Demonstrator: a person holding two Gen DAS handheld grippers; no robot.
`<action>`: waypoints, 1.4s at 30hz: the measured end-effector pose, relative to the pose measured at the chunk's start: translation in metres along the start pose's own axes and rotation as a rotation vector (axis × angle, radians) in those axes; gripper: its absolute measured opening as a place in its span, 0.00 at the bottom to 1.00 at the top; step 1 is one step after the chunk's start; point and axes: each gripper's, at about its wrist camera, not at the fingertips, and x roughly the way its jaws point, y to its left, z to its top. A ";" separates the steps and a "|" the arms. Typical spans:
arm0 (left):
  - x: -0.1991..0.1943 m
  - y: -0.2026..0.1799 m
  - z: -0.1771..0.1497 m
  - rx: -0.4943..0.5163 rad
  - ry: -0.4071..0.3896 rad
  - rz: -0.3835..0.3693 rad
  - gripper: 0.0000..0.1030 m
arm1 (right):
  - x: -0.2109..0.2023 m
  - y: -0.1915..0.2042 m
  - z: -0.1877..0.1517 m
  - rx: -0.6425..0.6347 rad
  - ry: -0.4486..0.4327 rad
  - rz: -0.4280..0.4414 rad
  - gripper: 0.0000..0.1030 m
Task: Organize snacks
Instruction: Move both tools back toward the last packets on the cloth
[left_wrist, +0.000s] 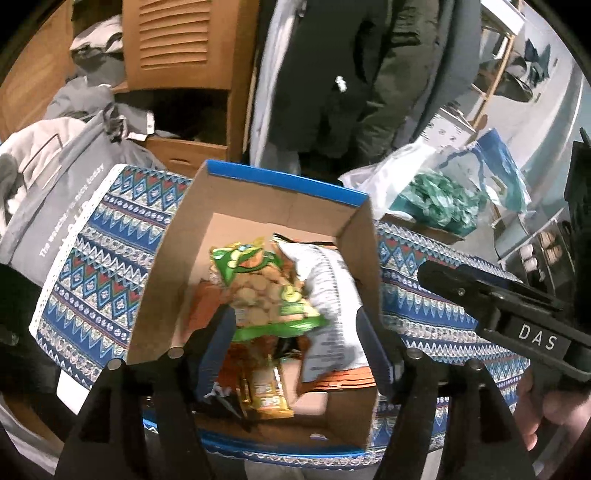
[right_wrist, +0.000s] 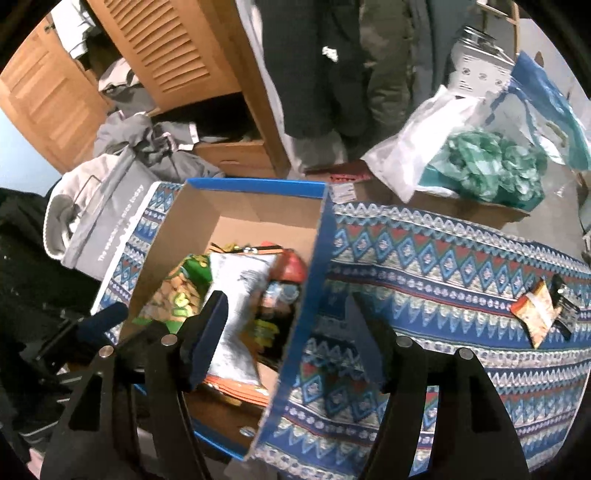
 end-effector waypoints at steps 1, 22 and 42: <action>0.001 -0.004 0.000 0.005 0.003 -0.006 0.67 | -0.002 -0.003 -0.001 0.003 -0.002 -0.003 0.66; 0.024 -0.111 -0.015 0.163 0.085 -0.084 0.70 | -0.048 -0.110 -0.042 0.122 -0.030 -0.120 0.69; 0.063 -0.183 -0.025 0.227 0.184 -0.096 0.70 | -0.067 -0.199 -0.066 0.176 0.008 -0.223 0.70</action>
